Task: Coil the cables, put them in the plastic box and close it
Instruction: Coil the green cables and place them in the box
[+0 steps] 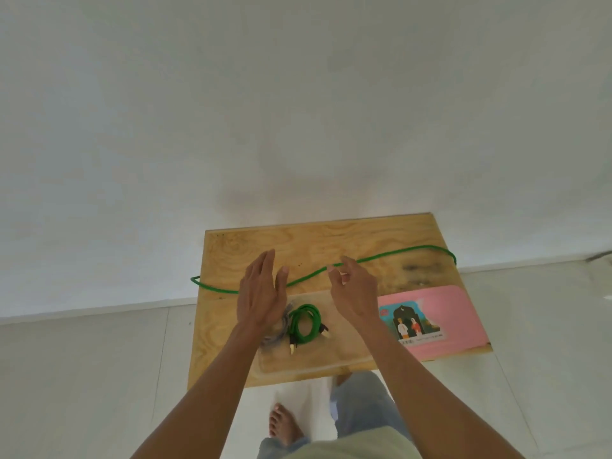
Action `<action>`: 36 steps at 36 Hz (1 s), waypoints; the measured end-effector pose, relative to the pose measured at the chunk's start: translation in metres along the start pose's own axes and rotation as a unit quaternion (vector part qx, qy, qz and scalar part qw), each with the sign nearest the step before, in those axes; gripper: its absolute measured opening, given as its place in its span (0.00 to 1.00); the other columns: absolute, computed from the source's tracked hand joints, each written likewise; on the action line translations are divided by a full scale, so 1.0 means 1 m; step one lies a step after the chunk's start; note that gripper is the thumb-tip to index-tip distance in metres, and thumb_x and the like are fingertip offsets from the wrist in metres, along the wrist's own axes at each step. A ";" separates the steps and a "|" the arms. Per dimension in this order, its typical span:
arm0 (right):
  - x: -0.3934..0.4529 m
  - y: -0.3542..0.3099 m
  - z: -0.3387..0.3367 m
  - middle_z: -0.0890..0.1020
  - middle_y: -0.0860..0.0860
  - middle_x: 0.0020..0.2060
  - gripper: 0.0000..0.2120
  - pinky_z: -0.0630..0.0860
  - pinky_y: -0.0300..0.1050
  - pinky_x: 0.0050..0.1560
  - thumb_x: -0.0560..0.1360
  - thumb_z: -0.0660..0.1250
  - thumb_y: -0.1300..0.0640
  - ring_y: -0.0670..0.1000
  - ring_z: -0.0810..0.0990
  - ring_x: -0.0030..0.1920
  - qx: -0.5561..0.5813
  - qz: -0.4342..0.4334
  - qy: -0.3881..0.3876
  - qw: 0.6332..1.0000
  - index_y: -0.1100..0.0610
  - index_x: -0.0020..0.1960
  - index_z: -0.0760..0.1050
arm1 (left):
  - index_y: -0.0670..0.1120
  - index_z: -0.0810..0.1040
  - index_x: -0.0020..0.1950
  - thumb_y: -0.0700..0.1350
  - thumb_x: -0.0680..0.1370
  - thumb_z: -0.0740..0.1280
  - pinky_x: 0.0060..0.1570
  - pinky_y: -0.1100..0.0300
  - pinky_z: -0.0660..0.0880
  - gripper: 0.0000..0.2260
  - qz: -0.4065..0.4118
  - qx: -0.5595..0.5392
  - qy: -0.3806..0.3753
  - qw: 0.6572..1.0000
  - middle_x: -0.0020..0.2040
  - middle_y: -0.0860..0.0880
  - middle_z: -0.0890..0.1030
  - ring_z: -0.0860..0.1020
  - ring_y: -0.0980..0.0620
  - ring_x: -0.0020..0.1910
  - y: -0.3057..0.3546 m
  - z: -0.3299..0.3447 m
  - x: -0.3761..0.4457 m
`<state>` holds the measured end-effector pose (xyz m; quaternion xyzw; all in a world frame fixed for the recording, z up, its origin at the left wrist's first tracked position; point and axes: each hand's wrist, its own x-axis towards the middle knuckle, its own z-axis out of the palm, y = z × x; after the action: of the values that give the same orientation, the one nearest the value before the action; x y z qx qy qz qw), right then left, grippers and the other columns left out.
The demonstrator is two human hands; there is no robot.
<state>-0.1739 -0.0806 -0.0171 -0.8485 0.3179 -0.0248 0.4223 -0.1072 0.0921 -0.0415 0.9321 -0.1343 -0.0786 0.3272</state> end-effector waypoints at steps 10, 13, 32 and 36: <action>0.081 0.031 -0.028 0.82 0.55 0.56 0.17 0.73 0.43 0.59 0.79 0.66 0.54 0.55 0.81 0.56 -0.043 0.015 -0.027 0.999 0.55 0.67 0.74 | 0.43 0.73 0.71 0.48 0.82 0.62 0.65 0.44 0.70 0.18 -0.006 0.031 -0.088 0.996 0.68 0.42 0.77 0.72 0.41 0.68 0.042 0.038 0.063; 0.109 0.051 -0.036 0.83 0.56 0.57 0.18 0.71 0.43 0.62 0.79 0.66 0.57 0.55 0.80 0.60 -0.101 0.026 -0.054 0.993 0.58 0.67 0.75 | 0.44 0.76 0.68 0.48 0.81 0.64 0.62 0.46 0.72 0.17 -0.032 0.064 -0.137 0.988 0.65 0.42 0.79 0.75 0.42 0.64 0.047 0.055 0.079; 0.168 0.111 -0.029 0.72 0.53 0.60 0.14 0.73 0.48 0.45 0.78 0.62 0.66 0.57 0.73 0.60 -0.253 0.007 -0.155 0.955 0.55 0.60 0.76 | 0.43 0.71 0.59 0.42 0.79 0.62 0.50 0.48 0.74 0.10 -0.147 0.245 -0.337 0.897 0.58 0.42 0.76 0.77 0.40 0.57 0.036 0.103 0.119; 0.160 0.105 -0.031 0.73 0.53 0.59 0.14 0.74 0.50 0.44 0.79 0.63 0.62 0.57 0.72 0.61 -0.322 -0.033 -0.168 0.931 0.54 0.63 0.72 | 0.42 0.69 0.58 0.48 0.81 0.60 0.44 0.49 0.73 0.10 -0.152 0.171 -0.331 0.915 0.54 0.40 0.78 0.77 0.39 0.50 0.027 0.086 0.116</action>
<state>-0.1103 -0.2388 -0.1100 -0.9406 0.2049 0.2081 0.1731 -0.0221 -0.0141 -0.0981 0.9035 -0.1030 -0.4076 0.0836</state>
